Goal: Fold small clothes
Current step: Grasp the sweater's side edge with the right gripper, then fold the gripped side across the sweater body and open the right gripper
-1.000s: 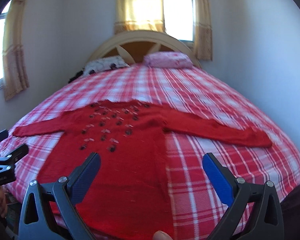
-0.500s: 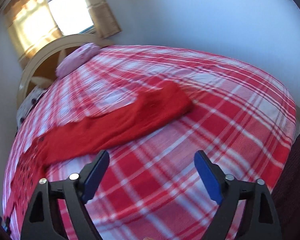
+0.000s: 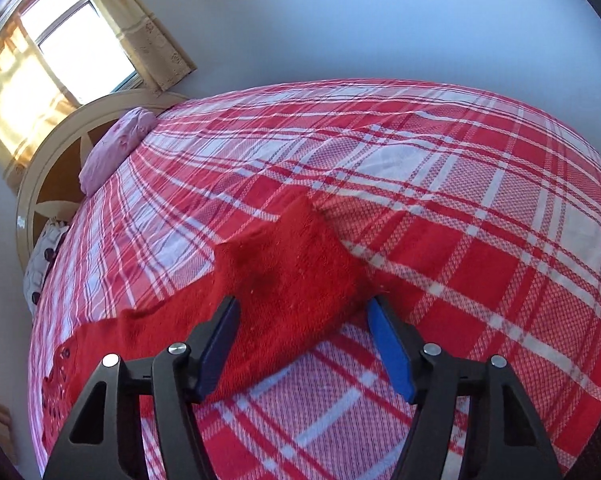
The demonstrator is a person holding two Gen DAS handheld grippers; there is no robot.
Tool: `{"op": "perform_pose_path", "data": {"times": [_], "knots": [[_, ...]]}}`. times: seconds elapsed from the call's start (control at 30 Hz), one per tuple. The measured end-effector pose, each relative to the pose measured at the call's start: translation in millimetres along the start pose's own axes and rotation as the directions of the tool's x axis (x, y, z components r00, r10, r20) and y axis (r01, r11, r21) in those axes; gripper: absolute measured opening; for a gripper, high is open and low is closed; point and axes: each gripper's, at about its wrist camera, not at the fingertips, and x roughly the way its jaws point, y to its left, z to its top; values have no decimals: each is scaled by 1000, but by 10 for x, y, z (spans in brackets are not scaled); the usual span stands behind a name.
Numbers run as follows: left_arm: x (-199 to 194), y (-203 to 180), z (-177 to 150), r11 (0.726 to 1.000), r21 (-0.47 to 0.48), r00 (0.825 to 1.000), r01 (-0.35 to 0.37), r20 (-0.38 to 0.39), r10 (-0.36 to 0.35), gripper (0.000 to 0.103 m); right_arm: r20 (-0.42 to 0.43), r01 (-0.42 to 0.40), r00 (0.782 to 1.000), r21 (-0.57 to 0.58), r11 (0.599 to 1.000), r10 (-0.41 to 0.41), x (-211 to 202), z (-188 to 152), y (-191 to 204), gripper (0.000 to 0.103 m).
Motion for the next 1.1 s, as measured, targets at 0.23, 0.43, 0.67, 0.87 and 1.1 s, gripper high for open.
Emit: {"op": "perform_pose_path", "data": {"times": [0.23,0.43,0.67,0.87,1.1], "knots": [[104,-8,-11,999,-12,999,38,-29,-39,103,-6,5,1000,-6,1000,-5,51,104,2,16],[139,51,-20,995,-43,995,93,-40,-95,103,4,-43,999,-96,994,43,-43,91,453,12],[108,162,-24,984,-77,985,158,-54,-163,103,-15,-146,989,-257,955,147,-153,-23,1407,11],[-50,326,-29,978,-78,979,195,-39,-198,103,-82,-270,962,-436,859,261,-246,-426,2528,10],[-237,535,92,973,-77,975,220,-16,-221,103,-228,-389,920,-623,679,318,-166,-1416,3563,10]]}}
